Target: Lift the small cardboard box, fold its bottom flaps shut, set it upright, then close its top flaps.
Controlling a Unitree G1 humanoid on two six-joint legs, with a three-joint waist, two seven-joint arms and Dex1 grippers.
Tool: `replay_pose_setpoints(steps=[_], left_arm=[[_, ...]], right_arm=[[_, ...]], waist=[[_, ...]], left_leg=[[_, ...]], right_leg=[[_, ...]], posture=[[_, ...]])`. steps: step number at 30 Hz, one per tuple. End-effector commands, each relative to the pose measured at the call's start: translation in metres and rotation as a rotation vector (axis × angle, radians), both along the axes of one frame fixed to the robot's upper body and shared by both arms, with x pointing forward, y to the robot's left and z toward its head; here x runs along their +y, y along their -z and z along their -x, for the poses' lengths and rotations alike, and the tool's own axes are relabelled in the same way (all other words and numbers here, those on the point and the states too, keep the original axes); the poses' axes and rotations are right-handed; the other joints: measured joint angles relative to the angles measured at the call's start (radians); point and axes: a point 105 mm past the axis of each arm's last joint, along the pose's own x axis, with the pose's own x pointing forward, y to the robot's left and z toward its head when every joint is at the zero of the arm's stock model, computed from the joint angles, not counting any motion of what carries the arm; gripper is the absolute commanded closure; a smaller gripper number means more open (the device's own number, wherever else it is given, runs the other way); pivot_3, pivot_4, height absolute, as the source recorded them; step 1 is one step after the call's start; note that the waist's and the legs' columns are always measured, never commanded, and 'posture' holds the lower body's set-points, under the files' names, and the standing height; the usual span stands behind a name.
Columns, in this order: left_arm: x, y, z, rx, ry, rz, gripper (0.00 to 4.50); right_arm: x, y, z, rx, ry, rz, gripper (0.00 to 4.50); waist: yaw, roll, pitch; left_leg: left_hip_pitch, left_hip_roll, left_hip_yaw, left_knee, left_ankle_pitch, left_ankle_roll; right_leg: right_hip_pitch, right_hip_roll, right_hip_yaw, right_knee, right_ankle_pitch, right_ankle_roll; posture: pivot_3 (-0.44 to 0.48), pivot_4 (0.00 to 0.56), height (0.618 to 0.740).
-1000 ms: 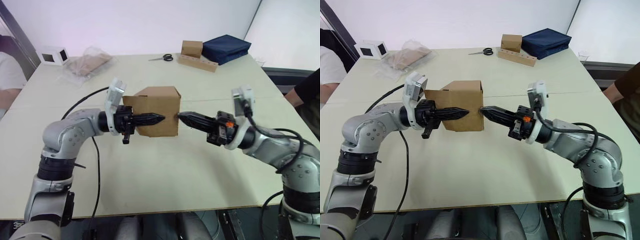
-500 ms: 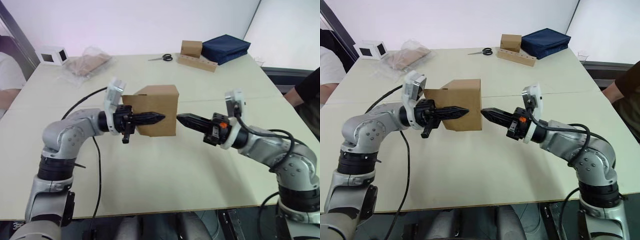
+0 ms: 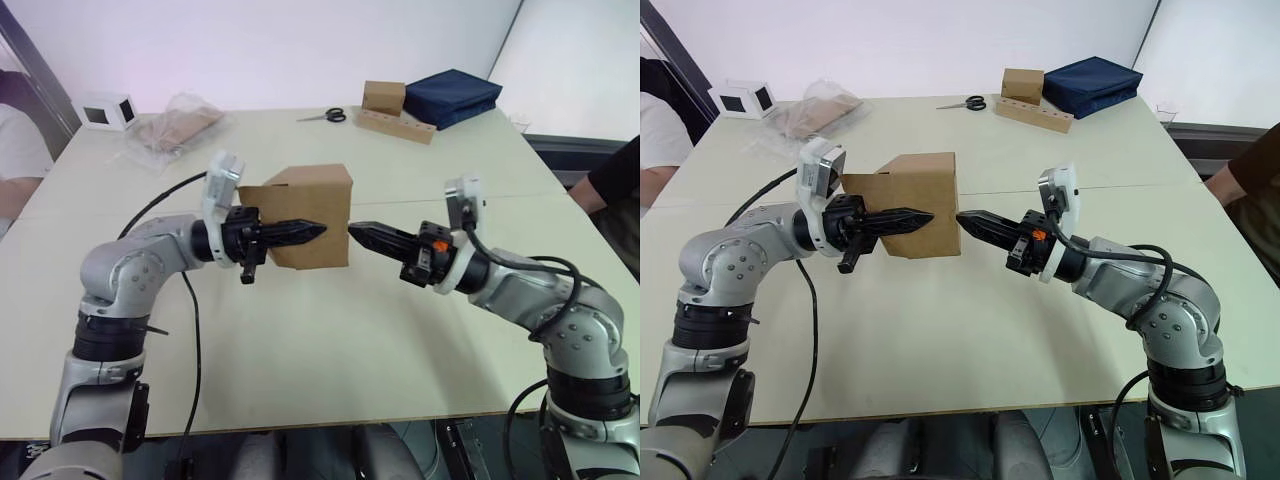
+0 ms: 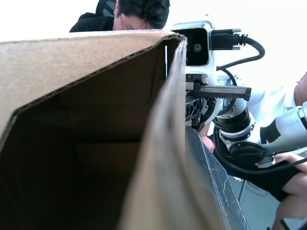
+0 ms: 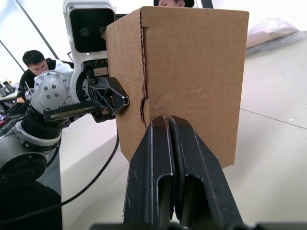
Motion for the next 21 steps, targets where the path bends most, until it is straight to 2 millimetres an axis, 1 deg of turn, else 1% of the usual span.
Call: replay_pose_setpoints(steps=[1, 2, 5, 9, 14, 17, 19, 21], left_arm=[[0.000, -0.008, 0.001, -0.058, 0.016, -0.027, 4.50], [0.002, -0.009, -0.001, -0.066, 0.013, -0.040, 4.50], [0.005, -0.003, -0.006, -0.133, 0.020, -0.157, 4.50], [0.006, 0.006, -0.022, -0.258, 0.037, -0.353, 4.50], [0.004, 0.015, -0.043, -0.455, 0.126, -0.632, 4.50], [0.002, 0.019, -0.057, -0.562, 0.209, -0.877, 4.50], [0.003, 0.020, -0.066, -0.618, 0.235, -1.008, 4.50], [-0.001, 0.018, -0.073, -0.654, 0.248, -1.080, 4.50]], right_arm=[[-0.005, -0.008, 0.012, -0.052, -0.019, 0.020, 4.45], [-0.009, -0.007, 0.012, -0.051, -0.004, 0.030, 4.45], [-0.020, -0.001, 0.013, -0.044, 0.031, 0.074, 4.45], [-0.030, 0.010, 0.013, -0.051, 0.060, 0.175, 4.45], [-0.033, 0.016, 0.013, -0.080, 0.064, 0.258, 4.45], [-0.031, 0.017, 0.013, -0.088, 0.059, 0.261, 4.45], [-0.030, 0.018, 0.014, -0.089, 0.057, 0.262, 4.45], [-0.030, 0.020, 0.014, -0.087, 0.055, 0.265, 4.45]], waist=[[0.002, 0.000, 0.000], [0.004, 0.000, 0.000], [0.003, 0.000, 0.000], [0.004, 0.000, 0.000], [0.005, 0.000, 0.000], [0.003, 0.000, 0.000], [0.004, -0.001, 0.001], [0.003, -0.001, 0.001]], left_leg=[[0.000, 0.000, 0.000, 0.000, 0.000, 0.000], [0.000, 0.000, 0.000, 0.000, 0.000, 0.000], [0.000, 0.000, 0.000, 0.000, 0.000, 0.000], [0.000, 0.000, 0.000, 0.000, 0.000, 0.000], [0.000, -0.001, 0.001, 0.000, 0.000, 0.000], [0.000, 0.000, 0.001, 0.000, 0.000, 0.000], [-0.001, -0.001, 0.001, 0.000, 0.000, 0.000], [-0.001, -0.001, 0.001, 0.000, 0.000, 0.000]], right_leg=[[0.000, 0.000, 0.000, 0.000, 0.000, 0.000], [0.000, 0.000, 0.000, 0.000, 0.000, 0.000], [0.000, 0.000, 0.000, 0.000, 0.000, 0.000], [0.000, 0.000, 0.000, 0.000, 0.000, 0.000], [0.000, 0.001, 0.000, -0.001, 0.000, 0.000], [0.000, 0.001, 0.000, -0.001, 0.000, 0.000], [0.000, 0.001, 0.000, 0.000, 0.000, 0.000], [0.000, 0.001, 0.000, 0.000, 0.000, 0.000]], posture=[[0.000, 0.150, 0.740], [0.000, 0.150, 0.740], [0.000, 0.150, 0.740], [0.000, 0.150, 0.740], [0.000, 0.150, 0.740], [0.000, 0.150, 0.740], [0.000, 0.150, 0.740], [0.000, 0.150, 0.740]])
